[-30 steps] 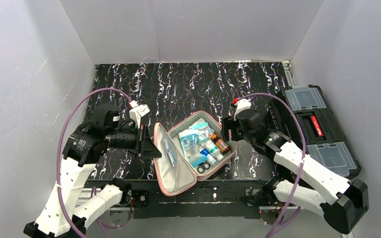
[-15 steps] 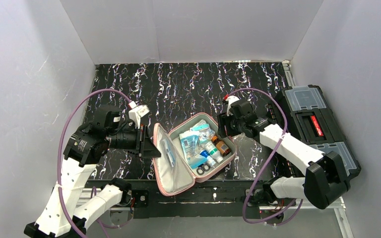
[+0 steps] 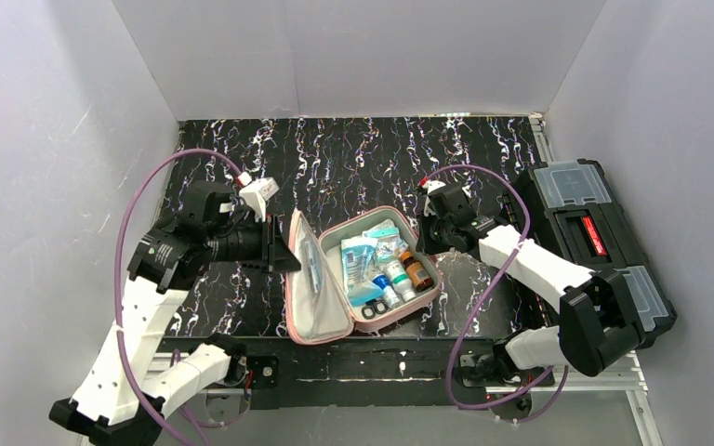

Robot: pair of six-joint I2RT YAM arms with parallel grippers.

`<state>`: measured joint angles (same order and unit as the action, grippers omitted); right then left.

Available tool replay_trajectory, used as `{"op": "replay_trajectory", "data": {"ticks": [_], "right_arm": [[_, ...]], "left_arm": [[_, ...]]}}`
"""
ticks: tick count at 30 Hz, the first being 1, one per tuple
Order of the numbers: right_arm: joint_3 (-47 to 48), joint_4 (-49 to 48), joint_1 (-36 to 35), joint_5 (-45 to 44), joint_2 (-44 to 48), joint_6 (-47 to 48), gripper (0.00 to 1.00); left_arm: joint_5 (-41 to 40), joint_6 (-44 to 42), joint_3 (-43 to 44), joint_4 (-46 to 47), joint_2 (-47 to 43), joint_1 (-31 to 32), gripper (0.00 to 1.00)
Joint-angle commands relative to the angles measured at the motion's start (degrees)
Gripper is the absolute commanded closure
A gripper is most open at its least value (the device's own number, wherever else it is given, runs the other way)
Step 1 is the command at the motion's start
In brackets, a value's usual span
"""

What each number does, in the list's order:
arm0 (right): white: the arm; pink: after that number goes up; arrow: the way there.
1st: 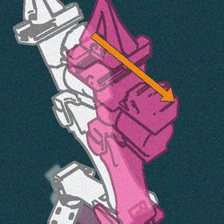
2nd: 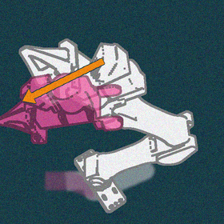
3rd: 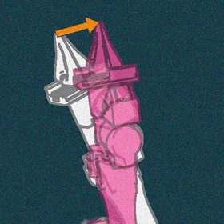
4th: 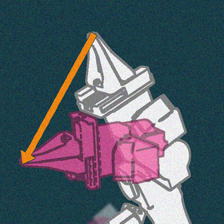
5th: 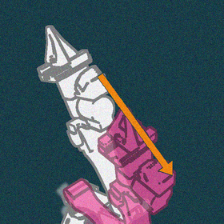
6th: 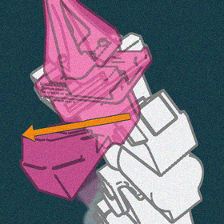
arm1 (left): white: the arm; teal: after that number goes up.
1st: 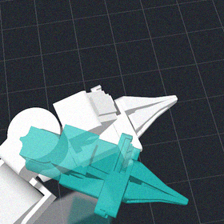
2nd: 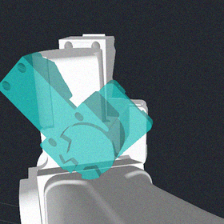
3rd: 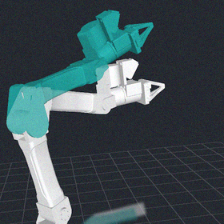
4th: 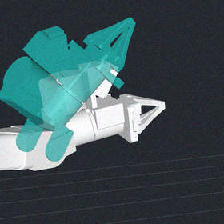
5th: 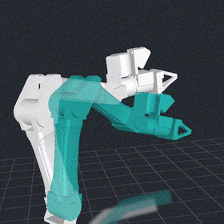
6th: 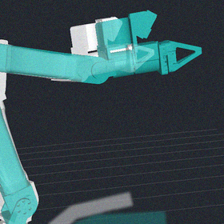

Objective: Organize the medicine kit

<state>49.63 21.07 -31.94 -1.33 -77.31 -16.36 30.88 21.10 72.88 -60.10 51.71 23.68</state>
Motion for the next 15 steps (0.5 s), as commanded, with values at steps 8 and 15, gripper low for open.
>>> {"op": "replay_trajectory", "data": {"ticks": [8, 15], "right_arm": [[-12.6, -6.8, -1.0, -0.1, 11.2, -21.0, 0.99], [-16.6, -8.1, -6.7, -2.4, 18.5, -29.5, 0.99]], "left_arm": [[-6.8, -2.8, 7.7, 5.2, 10.2, -0.2, 0.96], [-5.6, -3.4, 15.6, 5.3, 18.4, -0.2, 0.95]]}}
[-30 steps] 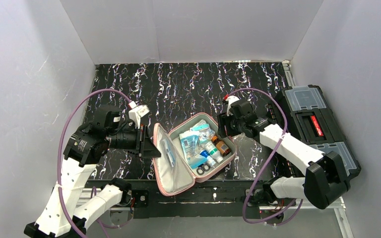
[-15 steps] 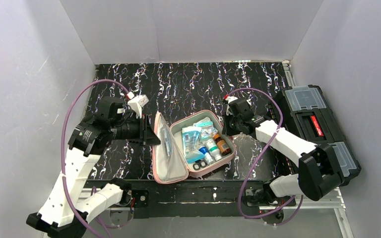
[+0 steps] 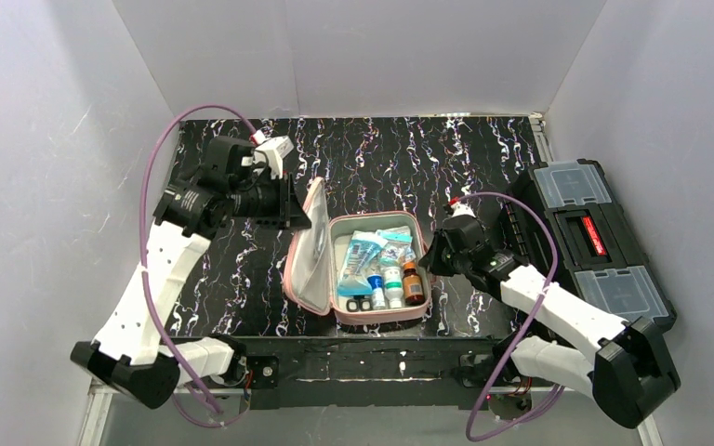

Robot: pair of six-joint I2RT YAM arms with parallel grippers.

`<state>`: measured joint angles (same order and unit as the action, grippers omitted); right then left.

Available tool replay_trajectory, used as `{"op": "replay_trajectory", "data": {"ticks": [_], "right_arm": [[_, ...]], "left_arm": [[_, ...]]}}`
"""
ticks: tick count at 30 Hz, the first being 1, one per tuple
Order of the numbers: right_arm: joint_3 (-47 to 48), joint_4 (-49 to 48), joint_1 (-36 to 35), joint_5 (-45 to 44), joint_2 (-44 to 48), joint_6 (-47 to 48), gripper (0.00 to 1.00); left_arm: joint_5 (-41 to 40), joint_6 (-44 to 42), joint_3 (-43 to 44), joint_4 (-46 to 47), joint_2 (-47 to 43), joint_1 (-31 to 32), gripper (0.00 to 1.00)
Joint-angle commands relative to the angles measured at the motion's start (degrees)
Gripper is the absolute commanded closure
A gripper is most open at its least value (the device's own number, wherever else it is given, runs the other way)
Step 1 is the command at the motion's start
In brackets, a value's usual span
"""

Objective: Organize the medicine kit

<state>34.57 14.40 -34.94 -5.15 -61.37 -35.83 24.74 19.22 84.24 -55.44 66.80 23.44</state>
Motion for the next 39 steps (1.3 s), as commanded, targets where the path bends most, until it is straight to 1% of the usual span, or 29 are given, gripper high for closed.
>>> {"op": "replay_trajectory", "data": {"ticks": [1, 4, 12, 17, 22, 25, 26, 29, 30, 35, 39], "right_arm": [[-1.6, -1.6, -4.7, 1.0, 3.3, -11.0, 0.99], [-0.3, -1.0, -6.9, 0.2, 4.1, -12.3, 0.99], [5.0, 1.0, -11.0, -2.0, 3.6, -12.2, 0.99], [8.5, 0.3, -14.4, -3.2, 0.7, -13.0, 0.99], [8.5, -2.5, -16.8, -2.8, -2.3, -14.9, 0.98], [8.5, -1.4, -17.9, -4.2, -2.9, -15.0, 0.88], [8.4, -0.6, -18.1, -5.2, -2.6, -14.9, 0.83], [8.6, 2.5, -18.1, -8.7, -0.4, -13.6, 0.6], [8.9, 4.0, -18.1, -10.1, 0.5, -13.1, 0.56], [10.7, 8.2, -18.0, -16.4, 5.6, -10.1, 0.41], [12.0, 6.9, -18.0, -15.9, 7.0, -9.0, 0.4]], "left_arm": [[0.9, -1.5, 5.2, 0.8, 4.5, -0.1, 0.95], [2.1, -1.2, 7.4, 1.1, 7.7, 0.0, 0.95], [6.1, 0.7, 6.7, 3.7, 11.3, 0.0, 0.95], [8.3, 1.7, 8.9, 4.1, 13.6, 0.0, 0.95], [10.1, 2.5, 6.8, 5.7, 14.5, 0.1, 0.95], [10.5, 2.3, 5.3, 6.0, 14.7, 0.1, 0.96], [10.5, 2.2, 4.9, 6.1, 14.6, 0.0, 0.96], [10.2, 1.7, 3.7, 6.1, 14.2, 0.0, 0.95], [10.0, 1.5, 3.2, 6.1, 13.9, 0.1, 0.95], [9.4, 0.8, 0.8, 6.1, 12.5, 0.0, 0.94], [10.0, 0.9, -1.8, 7.1, 11.1, 0.0, 0.93]]}}
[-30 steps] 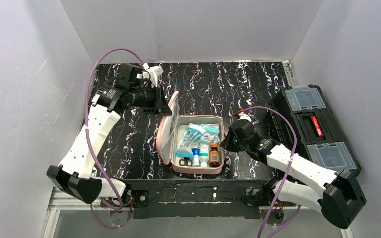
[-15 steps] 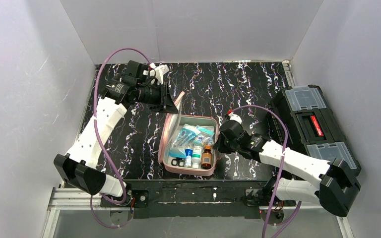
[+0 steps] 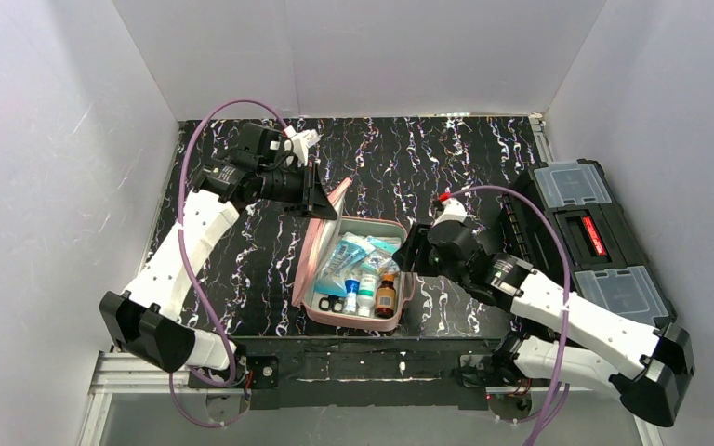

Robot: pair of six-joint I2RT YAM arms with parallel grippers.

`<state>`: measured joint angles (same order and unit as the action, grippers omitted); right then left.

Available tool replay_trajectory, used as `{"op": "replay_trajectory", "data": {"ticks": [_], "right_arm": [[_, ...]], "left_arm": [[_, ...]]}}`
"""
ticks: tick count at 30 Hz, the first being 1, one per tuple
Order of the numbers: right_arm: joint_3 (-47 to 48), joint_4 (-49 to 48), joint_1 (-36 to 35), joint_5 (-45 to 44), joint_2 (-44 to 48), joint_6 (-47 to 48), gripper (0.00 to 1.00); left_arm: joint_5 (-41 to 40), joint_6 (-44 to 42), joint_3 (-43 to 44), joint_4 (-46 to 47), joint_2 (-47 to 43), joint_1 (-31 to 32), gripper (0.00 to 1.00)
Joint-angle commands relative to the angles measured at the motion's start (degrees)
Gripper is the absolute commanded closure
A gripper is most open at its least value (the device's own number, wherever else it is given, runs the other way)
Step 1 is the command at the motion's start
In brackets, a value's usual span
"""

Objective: Organize the medicine kit

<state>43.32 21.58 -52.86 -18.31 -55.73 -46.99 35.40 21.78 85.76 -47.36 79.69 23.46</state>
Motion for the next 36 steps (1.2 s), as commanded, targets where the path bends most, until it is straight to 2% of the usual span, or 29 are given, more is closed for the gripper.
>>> {"op": "replay_trajectory", "data": {"ticks": [1, 9, 17, 25, 30, 36], "right_arm": [[3.6, -0.9, -0.1, -2.0, 1.2, 2.3, 0.4], [8.5, -8.6, -0.1, 7.2, -4.8, 0.4, 0.41], [12.1, -16.7, -0.1, 13.9, -12.7, -4.5, 0.45], [12.7, -22.6, -0.1, 16.3, -17.8, -8.8, 0.47], [11.6, -25.6, -0.1, 17.3, -18.5, -10.7, 0.48], [8.7, -25.0, -0.1, 16.3, -16.3, -10.5, 0.47]], "left_arm": [[-0.4, -1.6, -3.7, -0.8, -2.0, 0.0, 0.93], [0.8, -0.2, -3.5, -0.5, -3.1, 0.0, 0.87], [3.0, 1.1, -2.4, 0.0, -2.8, 0.0, 0.69], [5.7, 2.5, 0.5, -0.1, -2.9, 0.0, 0.58], [7.6, 3.8, 3.4, -0.3, -3.8, 0.0, 0.55], [4.5, 3.7, 3.5, -1.5, -7.1, -0.1, 0.5]]}}
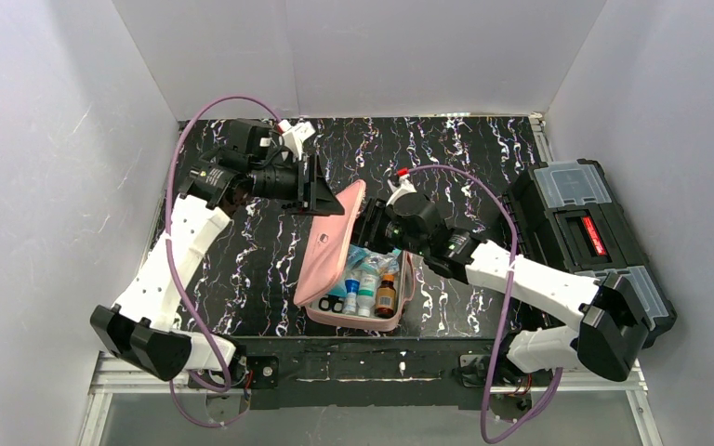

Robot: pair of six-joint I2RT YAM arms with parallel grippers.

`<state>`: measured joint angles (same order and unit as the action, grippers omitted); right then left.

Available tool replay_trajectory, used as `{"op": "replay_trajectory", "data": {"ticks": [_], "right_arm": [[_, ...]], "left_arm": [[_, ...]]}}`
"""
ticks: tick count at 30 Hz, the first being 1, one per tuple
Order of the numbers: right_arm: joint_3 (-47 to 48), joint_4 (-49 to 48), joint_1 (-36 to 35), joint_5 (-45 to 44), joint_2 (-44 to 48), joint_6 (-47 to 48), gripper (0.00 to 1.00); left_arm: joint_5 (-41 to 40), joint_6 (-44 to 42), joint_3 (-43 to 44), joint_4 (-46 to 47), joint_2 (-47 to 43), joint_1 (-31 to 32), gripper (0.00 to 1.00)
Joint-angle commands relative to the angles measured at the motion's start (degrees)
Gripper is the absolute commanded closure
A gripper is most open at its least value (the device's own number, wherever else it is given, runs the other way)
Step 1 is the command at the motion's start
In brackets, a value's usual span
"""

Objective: Organize the medicine kit

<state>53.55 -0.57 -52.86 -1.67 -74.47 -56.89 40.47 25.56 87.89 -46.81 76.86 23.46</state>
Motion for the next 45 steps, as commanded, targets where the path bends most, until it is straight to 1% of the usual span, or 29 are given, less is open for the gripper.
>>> {"op": "replay_trajectory", "data": {"ticks": [1, 5, 8, 12, 17, 19, 24, 27, 32, 35, 37, 41, 45], "right_arm": [[-2.1, -2.3, -0.1, -0.7, 3.0, -0.3, 0.47], [-4.1, 2.4, 0.0, -3.5, 5.7, 1.6, 0.46], [-6.5, 4.8, -0.1, -5.6, 8.8, 2.4, 0.45], [-11.3, 6.2, 0.0, -8.3, 13.6, 2.8, 0.43], [-14.1, 9.9, -0.1, -10.8, 18.2, 4.0, 0.42], [-14.8, 11.4, 0.0, -11.8, 19.6, 4.6, 0.41], [-16.1, 15.1, 0.0, -13.5, 21.4, 6.0, 0.4], [-16.1, 19.8, 0.0, -17.0, 22.8, 7.7, 0.38], [-18.4, 23.4, 0.0, -18.5, 26.0, 9.1, 0.37], [-19.4, 25.2, 0.0, -17.8, 27.7, 9.7, 0.37], [-20.0, 26.4, 0.0, -16.8, 28.9, 10.4, 0.37], [-20.5, 29.5, 0.0, -13.4, 31.5, 11.5, 0.37], [-20.9, 30.2, 0.0, -6.4, 34.6, 13.4, 0.38]], "left_arm": [[-1.4, -0.1, 0.9, -2.1, -4.8, -0.1, 0.5], [-4.2, 0.4, -3.5, -1.6, -8.2, 0.0, 0.47], [-6.0, 1.8, -9.9, 0.5, -12.7, 0.0, 0.46], [-10.8, 4.4, -18.9, 4.0, -19.6, -0.1, 0.43], [-14.6, 6.5, -27.3, 5.7, -25.5, -0.1, 0.4], [-15.9, 7.0, -29.9, 6.0, -27.0, -0.1, 0.37], [-18.4, 8.0, -34.5, 6.6, -29.3, -0.1, 0.3], [-20.3, 7.7, -36.0, 6.1, -30.1, 0.0, 0.26], [-21.9, 7.7, -38.2, 6.6, -30.8, -0.1, 0.21], [-22.8, 7.7, -39.5, 7.0, -31.0, -0.1, 0.18], [-23.8, 7.8, -40.6, 7.1, -31.3, -0.1, 0.1], [-25.9, 7.9, -42.3, 7.5, -32.0, -0.1, 0.03], [-27.4, 7.7, -42.2, 9.2, -31.7, -0.1, 0.02]]}}
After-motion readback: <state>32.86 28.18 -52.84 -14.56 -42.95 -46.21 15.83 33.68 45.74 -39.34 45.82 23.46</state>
